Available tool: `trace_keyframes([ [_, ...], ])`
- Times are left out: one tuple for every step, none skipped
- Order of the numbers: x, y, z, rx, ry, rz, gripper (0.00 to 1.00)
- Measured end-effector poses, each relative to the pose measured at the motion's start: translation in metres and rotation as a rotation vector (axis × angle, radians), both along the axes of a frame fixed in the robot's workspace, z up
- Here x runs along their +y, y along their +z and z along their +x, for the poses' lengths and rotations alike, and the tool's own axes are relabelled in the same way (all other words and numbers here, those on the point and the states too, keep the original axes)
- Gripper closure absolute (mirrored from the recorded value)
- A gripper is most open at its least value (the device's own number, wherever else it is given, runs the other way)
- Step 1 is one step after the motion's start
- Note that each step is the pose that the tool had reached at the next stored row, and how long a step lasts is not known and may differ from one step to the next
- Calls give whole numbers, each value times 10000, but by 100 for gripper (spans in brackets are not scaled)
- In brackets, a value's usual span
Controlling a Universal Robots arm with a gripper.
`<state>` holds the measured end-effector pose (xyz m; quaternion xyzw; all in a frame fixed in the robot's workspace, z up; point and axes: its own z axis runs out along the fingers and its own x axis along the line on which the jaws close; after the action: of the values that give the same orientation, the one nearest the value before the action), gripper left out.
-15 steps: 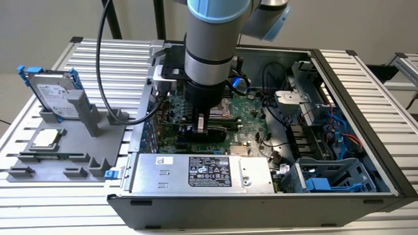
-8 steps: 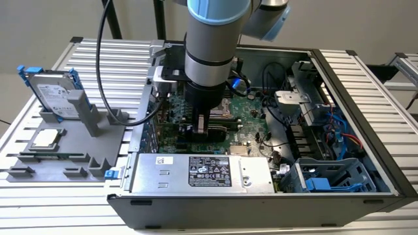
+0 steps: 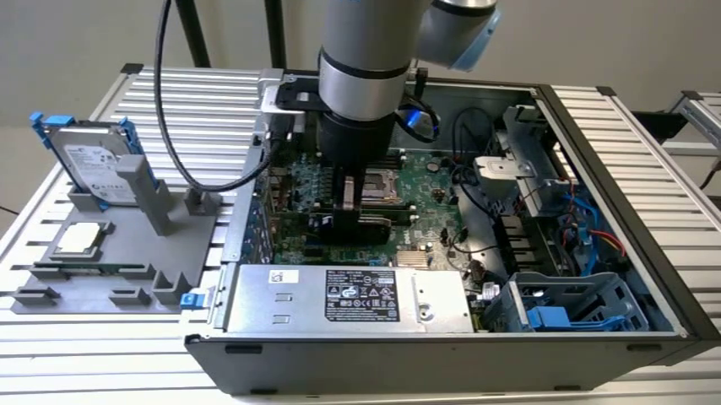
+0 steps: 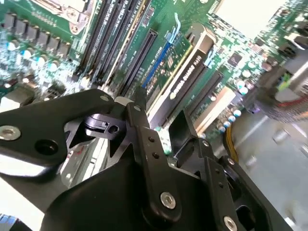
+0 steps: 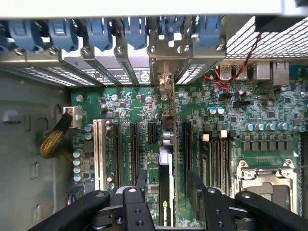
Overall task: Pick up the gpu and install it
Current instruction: 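Insert the gpu into the slot, then press down on the gpu until it lock into place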
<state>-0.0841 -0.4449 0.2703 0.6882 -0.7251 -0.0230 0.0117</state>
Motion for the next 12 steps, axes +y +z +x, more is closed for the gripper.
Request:
trace_keyframes([
  [0,46,0,1,0,-1,0],
  [0,91,0,0,0,1,0],
  [0,137,0,1,0,-1,0],
  [0,167,0,0,0,0,0],
  [0,184,0,0,0,-1,0],
  [0,183,0,-1,0,0,0],
  [0,183,0,-1,0,0,100],
  [0,183,0,-1,0,1,100],
  [0,183,0,-1,0,1,100],
  [0,184,0,-1,0,0,100],
  [0,185,0,0,0,-2,100],
  [0,185,0,-1,0,-1,100],
])
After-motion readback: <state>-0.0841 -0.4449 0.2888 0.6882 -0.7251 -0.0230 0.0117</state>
